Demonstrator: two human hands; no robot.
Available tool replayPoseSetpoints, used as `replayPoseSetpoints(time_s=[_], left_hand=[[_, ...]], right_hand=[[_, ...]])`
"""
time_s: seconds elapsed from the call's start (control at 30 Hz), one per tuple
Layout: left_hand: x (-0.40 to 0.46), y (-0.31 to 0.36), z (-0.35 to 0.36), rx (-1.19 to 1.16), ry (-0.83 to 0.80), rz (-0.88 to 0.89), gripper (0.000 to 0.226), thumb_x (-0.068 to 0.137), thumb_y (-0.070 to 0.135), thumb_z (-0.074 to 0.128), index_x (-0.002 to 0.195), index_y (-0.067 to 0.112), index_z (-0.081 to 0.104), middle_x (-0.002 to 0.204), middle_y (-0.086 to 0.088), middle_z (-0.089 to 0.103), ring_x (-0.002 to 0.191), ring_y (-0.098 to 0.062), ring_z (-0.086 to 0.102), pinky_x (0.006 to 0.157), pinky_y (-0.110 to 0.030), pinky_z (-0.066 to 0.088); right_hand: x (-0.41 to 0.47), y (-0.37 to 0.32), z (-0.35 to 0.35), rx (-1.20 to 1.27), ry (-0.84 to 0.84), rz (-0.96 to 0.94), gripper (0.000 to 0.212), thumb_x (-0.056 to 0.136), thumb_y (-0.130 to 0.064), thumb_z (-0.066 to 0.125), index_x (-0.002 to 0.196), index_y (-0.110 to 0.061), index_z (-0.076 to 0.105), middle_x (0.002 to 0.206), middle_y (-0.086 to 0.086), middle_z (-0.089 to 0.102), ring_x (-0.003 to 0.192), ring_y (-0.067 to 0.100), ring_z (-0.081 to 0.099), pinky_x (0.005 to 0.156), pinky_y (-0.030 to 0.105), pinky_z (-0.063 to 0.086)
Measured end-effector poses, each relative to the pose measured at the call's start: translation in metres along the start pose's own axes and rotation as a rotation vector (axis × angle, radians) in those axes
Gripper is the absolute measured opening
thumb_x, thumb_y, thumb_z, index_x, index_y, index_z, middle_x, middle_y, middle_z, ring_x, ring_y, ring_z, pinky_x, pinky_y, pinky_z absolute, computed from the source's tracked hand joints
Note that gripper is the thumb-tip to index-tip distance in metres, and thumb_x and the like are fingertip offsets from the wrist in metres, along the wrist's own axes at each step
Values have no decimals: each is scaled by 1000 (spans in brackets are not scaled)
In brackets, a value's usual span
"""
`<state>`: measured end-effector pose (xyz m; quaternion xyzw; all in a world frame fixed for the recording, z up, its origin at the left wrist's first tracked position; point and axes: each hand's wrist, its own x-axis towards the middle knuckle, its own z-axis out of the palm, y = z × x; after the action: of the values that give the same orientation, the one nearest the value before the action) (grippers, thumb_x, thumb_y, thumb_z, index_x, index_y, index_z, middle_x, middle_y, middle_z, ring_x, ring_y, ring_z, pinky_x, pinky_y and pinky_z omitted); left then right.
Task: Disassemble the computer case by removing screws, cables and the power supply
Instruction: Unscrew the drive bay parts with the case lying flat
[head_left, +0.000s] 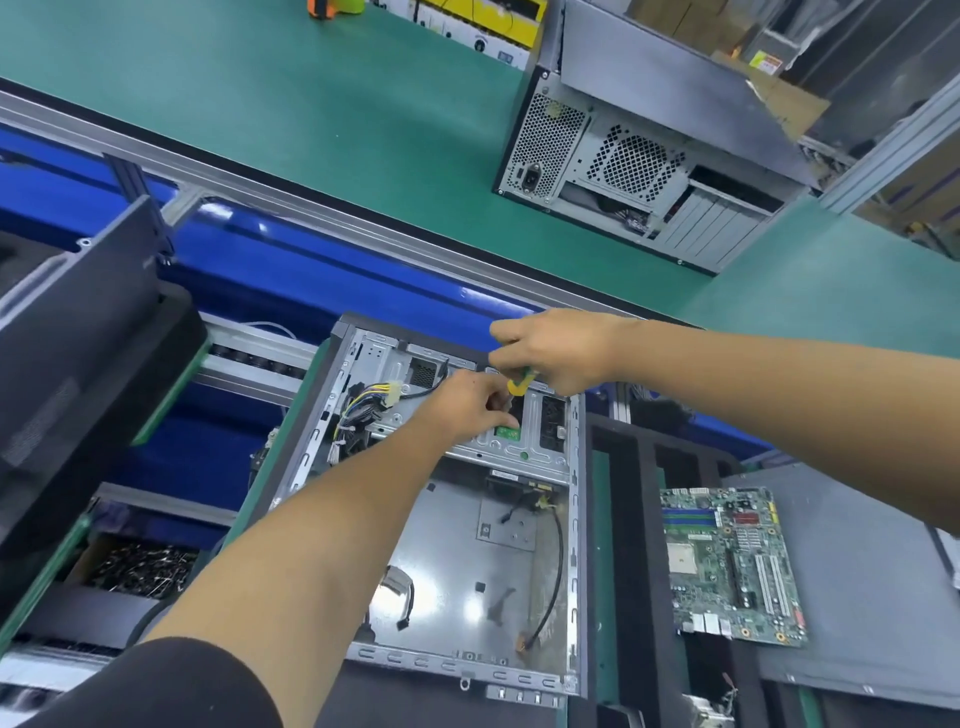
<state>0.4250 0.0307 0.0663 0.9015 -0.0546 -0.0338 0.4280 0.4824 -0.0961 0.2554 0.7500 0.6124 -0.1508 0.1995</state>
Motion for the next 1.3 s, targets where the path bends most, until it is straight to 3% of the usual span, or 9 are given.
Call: replayPoseSetpoints(time_s=[0.17,0.3,0.4,0.57,0.73,0.83,1.0,1.2,1.3], left_hand=[[-1,3,-2,29,13,55,33,78,46,86,86,19,68,76,6,68,75,-15,65,73,-36,56],[-1,2,-2,58,10,42,34,78,47,85,87,20,67,77,5,69,75,-15,66,72,-35,57],[-1,3,-2,47,17,50,32,78,46,86,84,22,66,74,9,67,74,-13,65,72,-33,56],[0,1,-1,58,2,47,32,77,46,86,85,22,67,75,9,68,74,-11,65,71,-32,55],[0,1,-1,35,2,25,33,73,47,89,82,24,66,72,11,68,68,-7,66,62,-22,49],[1,-1,0,35,8,22,35,73,47,89,81,23,65,70,12,68,65,-5,64,59,-19,45],[0,0,0,55,24,16,33,76,50,87,70,34,58,64,17,61,64,3,57,56,-14,36],[0,0,0,78,-7,19,26,81,48,83,80,30,65,74,15,66,65,-2,57,72,-27,49],[0,1,-1,83,-17,30,26,82,46,83,82,30,63,73,16,64,66,-1,58,70,-27,49]], right_hand=[[3,-5,-6,449,90,346,9,86,-12,61,87,-19,56,92,-3,55,83,21,58,66,32,41],[7,-13,-12,926,64,694,8,95,-19,55,95,-11,53,94,16,72,73,32,75,55,36,60],[11,-19,-20,738,-45,821,22,100,-33,49,102,-11,44,96,21,64,56,34,72,50,38,57],[14,-13,-27,364,-255,676,30,103,-33,40,88,-11,54,61,8,69,47,15,61,56,29,44],[-5,8,-19,221,-168,370,24,101,-28,53,82,-16,44,67,2,52,66,23,45,57,35,33],[-15,20,-12,-11,-191,98,11,102,-28,54,102,-18,49,85,-1,48,70,22,41,60,35,31],[-7,13,-5,-497,115,-564,42,76,3,70,112,-15,60,104,9,52,91,28,41,62,40,46],[1,0,-1,-283,95,-251,40,79,4,63,114,-16,61,108,4,48,95,24,44,71,40,48],[0,-16,6,399,256,88,33,76,0,69,104,-14,61,108,3,44,95,20,49,76,22,47]])
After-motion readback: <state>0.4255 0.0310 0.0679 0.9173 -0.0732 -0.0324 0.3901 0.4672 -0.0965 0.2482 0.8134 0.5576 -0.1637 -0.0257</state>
